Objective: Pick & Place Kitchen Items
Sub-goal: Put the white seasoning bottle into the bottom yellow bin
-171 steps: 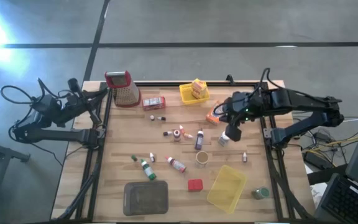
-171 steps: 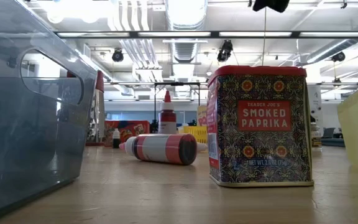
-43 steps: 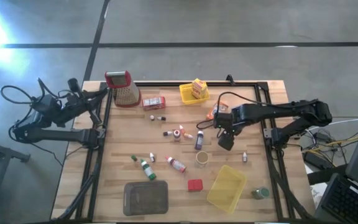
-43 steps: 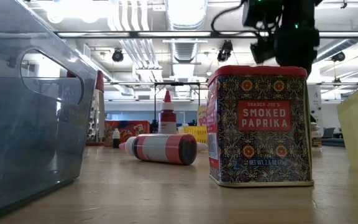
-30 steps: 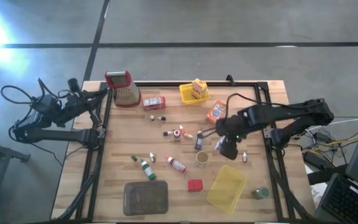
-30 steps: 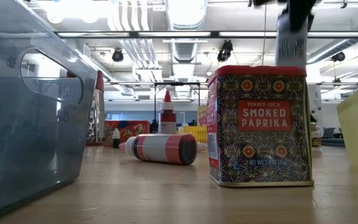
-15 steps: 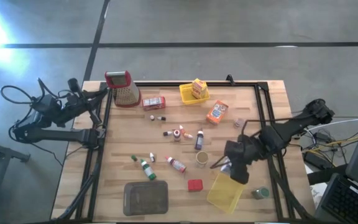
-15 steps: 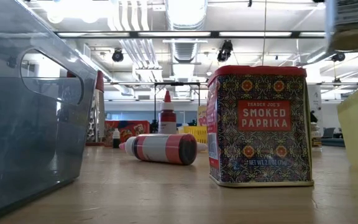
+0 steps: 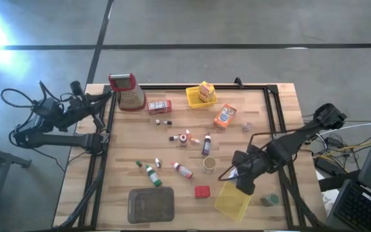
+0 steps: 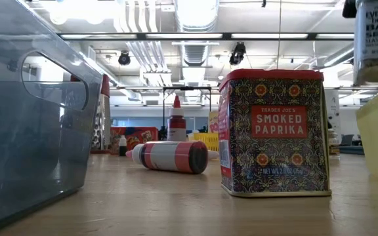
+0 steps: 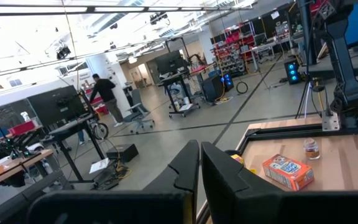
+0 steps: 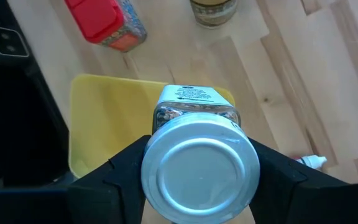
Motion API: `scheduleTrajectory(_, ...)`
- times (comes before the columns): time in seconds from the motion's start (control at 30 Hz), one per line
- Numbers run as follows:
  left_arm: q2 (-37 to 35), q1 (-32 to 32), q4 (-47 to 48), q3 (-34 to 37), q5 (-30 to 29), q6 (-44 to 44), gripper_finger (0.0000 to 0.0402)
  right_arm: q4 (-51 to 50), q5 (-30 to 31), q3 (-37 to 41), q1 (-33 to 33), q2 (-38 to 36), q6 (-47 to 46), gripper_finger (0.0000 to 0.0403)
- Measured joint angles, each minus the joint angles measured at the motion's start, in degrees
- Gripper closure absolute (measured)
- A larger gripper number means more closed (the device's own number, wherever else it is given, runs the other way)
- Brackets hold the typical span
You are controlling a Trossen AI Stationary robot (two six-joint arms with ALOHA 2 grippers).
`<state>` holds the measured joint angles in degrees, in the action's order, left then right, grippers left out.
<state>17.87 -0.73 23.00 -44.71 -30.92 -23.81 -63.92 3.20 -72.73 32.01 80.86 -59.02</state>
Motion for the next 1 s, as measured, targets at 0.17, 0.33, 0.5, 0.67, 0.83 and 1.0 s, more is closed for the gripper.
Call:
scheduleTrajectory(0.17, 0.0, 0.0, 0.0, 0.0, 0.0, 0.0, 0.0378, 1.0, -0.1, 2.5, 0.0, 0.0, -1.6, 0.0187)
scheduleTrajectory(0.33, 0.0, 0.0, 0.0, 0.0, 0.0, 0.0, 0.0378, 4.5, -0.3, 5.3, 0.0, 0.0, -2.1, 0.0199)
scheduleTrajectory(0.5, 0.0, 0.0, 0.0, 0.0, 0.0, 0.0, 0.0378, 7.7, -0.6, 8.4, 0.0, 0.0, -2.5, 0.0197)
scheduleTrajectory(0.67, 0.0, 0.0, 0.0, 0.0, 0.0, 0.0, 0.0378, 11.2, -0.8, 11.6, 0.0, 0.0, -2.5, 0.0183)
scheduleTrajectory(0.83, 0.0, 0.0, 0.0, 0.0, 0.0, 0.0, 0.0378, 14.3, -0.8, 14.8, 0.0, 0.0, -3.2, 0.0196)
scheduleTrajectory(1.0, 0.0, 0.0, 0.0, 0.0, 0.0, 0.0, 0.0378, 16.5, -0.8, 17.5, 0.0, 0.0, -3.7, 0.0198)
